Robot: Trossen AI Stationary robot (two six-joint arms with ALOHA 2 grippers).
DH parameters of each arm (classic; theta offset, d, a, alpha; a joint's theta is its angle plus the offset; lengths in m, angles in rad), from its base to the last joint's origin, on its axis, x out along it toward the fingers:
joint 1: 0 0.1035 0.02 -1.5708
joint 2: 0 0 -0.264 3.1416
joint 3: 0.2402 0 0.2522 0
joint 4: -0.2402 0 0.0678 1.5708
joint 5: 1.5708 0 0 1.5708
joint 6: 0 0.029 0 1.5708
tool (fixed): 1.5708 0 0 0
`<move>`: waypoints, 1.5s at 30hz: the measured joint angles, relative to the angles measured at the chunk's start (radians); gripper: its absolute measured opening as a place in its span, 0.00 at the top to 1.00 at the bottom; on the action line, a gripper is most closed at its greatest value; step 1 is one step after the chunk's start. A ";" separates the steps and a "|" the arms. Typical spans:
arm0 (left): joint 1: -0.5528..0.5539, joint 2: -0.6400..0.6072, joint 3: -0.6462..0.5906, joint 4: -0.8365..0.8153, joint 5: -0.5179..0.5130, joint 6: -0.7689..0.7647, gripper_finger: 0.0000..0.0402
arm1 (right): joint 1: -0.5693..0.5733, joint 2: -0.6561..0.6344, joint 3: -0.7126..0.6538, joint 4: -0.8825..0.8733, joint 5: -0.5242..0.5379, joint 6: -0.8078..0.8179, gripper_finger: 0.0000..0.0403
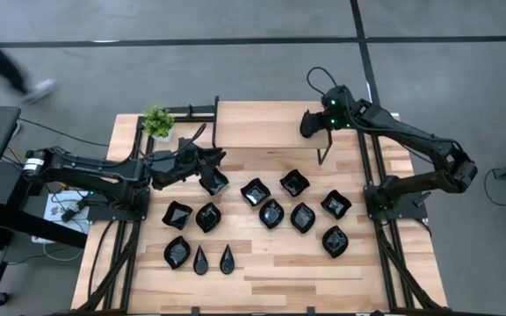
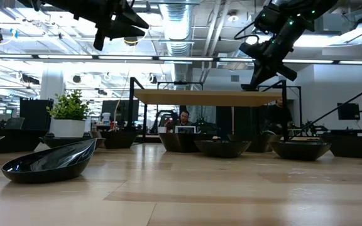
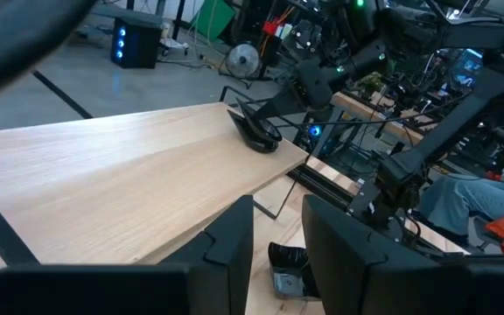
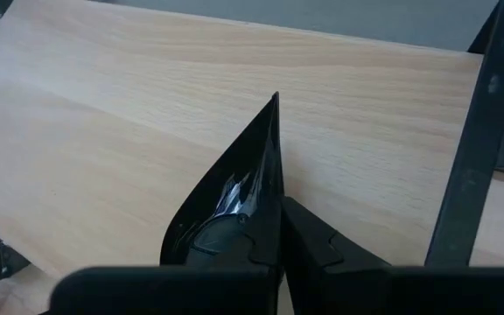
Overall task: Pick & Place Mini shaped plates
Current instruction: Stack the black plate on top of the black plate on the shelf
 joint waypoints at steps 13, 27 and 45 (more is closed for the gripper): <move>0.000 0.000 0.000 0.000 0.000 0.000 0.75 | 0.002 0.001 0.000 -0.005 0.006 -0.018 1.00; 0.000 0.000 0.001 0.013 0.000 0.000 0.75 | 0.003 0.001 0.000 -0.001 0.051 -0.019 0.80; -0.021 0.001 0.001 -0.017 0.147 0.000 0.75 | 0.027 -0.222 -0.001 -0.196 0.053 0.012 0.83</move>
